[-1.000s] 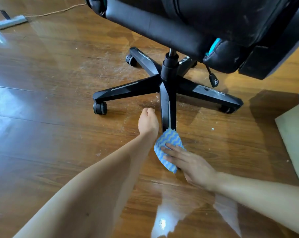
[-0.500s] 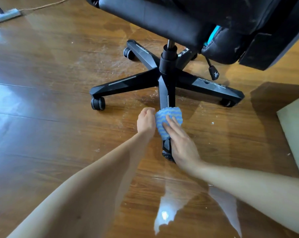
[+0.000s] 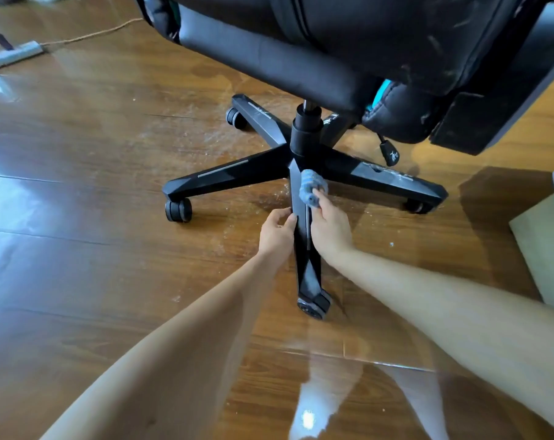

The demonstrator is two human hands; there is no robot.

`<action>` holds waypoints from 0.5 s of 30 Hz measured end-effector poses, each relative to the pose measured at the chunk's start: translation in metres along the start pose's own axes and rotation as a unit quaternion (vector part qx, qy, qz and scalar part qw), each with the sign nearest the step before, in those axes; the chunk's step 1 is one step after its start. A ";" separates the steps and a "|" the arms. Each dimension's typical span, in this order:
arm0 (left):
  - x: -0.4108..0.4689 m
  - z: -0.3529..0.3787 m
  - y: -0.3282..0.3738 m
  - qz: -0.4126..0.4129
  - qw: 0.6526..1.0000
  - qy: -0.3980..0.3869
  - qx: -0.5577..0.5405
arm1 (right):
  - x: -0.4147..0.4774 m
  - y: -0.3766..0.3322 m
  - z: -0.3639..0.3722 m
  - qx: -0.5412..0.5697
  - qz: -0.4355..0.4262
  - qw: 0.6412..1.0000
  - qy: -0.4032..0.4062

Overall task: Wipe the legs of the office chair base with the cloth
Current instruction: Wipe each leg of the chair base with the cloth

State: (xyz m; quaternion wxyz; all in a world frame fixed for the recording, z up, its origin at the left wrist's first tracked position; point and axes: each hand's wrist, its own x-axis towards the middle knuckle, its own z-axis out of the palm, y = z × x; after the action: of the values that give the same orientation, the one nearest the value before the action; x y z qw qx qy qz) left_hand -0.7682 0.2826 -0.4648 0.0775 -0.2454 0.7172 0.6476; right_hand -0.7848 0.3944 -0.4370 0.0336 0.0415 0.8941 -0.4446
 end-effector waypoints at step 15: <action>0.016 0.019 0.016 0.042 0.999 0.027 0.002 | -0.020 -0.002 0.008 0.070 0.093 0.993 0.036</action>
State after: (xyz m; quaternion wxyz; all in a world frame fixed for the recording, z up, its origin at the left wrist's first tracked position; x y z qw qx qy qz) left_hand -0.7930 0.2974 -0.4602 0.0316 -0.2327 0.7298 0.6420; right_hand -0.7648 0.3863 -0.4383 0.0392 0.1426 0.8538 -0.4992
